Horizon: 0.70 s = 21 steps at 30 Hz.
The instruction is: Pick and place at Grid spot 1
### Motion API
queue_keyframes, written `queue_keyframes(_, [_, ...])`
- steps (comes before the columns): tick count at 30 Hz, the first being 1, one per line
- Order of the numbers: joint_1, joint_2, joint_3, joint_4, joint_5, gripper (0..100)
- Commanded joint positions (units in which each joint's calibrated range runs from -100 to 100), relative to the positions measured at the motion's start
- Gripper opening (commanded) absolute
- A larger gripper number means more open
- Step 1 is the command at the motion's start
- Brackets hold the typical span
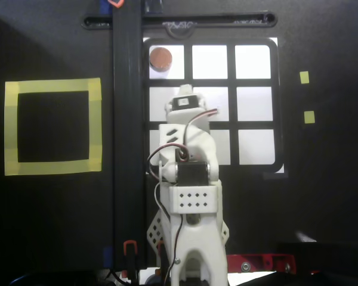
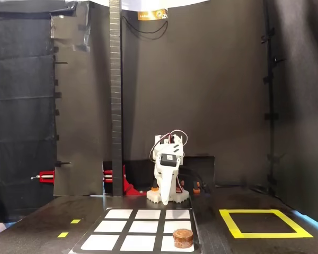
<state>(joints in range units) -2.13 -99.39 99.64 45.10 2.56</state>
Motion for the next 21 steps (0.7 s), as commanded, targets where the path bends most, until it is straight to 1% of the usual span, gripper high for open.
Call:
queue_keyframes(1, [1.76, -0.27, 0.27, 0.19, -1.27, 0])
queue_keyframes(21, [2.01, -0.35, 0.27, 0.19, -1.81, 0])
